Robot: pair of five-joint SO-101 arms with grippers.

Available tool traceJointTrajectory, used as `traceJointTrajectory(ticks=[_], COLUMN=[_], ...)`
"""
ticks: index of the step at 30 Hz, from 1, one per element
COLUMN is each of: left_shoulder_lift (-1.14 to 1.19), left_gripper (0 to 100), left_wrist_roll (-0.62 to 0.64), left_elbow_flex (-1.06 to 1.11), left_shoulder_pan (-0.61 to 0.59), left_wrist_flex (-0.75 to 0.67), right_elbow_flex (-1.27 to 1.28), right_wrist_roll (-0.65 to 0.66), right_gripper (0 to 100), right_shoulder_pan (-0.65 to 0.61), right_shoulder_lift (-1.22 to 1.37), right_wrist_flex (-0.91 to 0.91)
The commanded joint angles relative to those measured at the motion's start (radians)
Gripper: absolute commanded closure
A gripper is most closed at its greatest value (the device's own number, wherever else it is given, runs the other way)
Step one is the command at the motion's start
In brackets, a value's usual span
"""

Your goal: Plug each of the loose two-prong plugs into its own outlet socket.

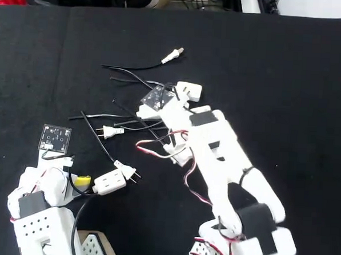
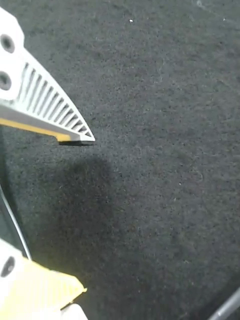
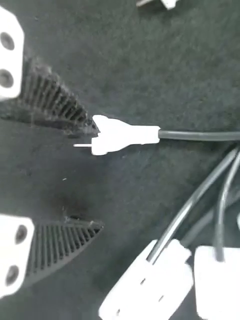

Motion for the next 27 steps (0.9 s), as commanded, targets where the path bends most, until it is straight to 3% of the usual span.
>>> traceJointTrajectory(ticks=[1,7,14,23,27], left_shoulder_lift=[-0.003,-0.003,-0.003,-0.003,-0.003], left_gripper=[60,60,60,60,60], left_wrist_roll=[-0.009,-0.009,-0.009,-0.009,-0.009], left_elbow_flex=[-0.007,-0.007,-0.007,-0.007,-0.007], left_shoulder_pan=[0.013,0.013,0.013,0.013,0.013], left_wrist_flex=[-0.02,-0.02,-0.02,-0.02,-0.02], right_elbow_flex=[0.01,-0.005,-0.004,0.008,0.013], right_wrist_roll=[0.005,0.005,-0.051,-0.06,-0.124], right_gripper=[74.4,74.8,89.9,89.9,89.9], right_shoulder_pan=[-0.021,-0.025,-0.077,-0.107,-0.143], right_shoulder_lift=[0.07,0.136,0.142,0.142,0.143], right_wrist_flex=[-0.078,-0.075,-0.054,-0.011,-0.011])
